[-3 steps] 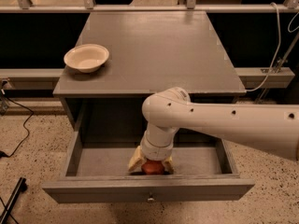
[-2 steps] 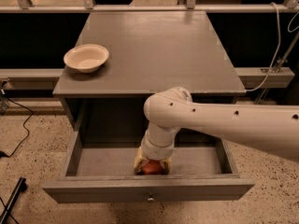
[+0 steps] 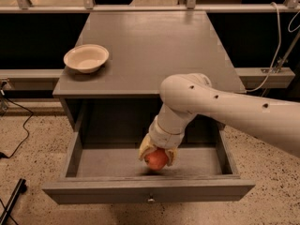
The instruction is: Pick apple from top drawer and place on counter
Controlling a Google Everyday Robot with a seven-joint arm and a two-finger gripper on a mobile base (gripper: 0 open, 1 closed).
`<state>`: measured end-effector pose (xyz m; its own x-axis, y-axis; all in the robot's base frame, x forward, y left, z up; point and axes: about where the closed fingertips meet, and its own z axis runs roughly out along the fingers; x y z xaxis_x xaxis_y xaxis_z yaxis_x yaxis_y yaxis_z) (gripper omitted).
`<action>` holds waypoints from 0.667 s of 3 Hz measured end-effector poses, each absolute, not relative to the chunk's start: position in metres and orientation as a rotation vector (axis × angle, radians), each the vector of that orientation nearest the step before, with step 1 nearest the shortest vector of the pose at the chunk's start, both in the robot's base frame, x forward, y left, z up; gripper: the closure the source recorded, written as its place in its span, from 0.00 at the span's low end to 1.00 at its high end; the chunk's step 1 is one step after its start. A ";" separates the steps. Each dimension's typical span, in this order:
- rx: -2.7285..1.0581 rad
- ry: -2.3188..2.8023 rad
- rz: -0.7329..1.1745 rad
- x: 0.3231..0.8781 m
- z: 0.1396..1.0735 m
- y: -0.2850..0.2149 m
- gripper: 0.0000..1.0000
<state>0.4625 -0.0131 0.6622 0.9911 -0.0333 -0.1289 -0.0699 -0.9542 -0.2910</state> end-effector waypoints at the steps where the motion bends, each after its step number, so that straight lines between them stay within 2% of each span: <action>1: -2.811 0.077 0.063 0.485 0.730 -0.031 0.95; 2: -2.828 0.067 -0.024 0.514 0.787 -0.044 1.00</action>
Offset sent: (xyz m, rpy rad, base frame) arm 0.0925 -0.0448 0.2013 -0.0134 -0.2209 -0.0134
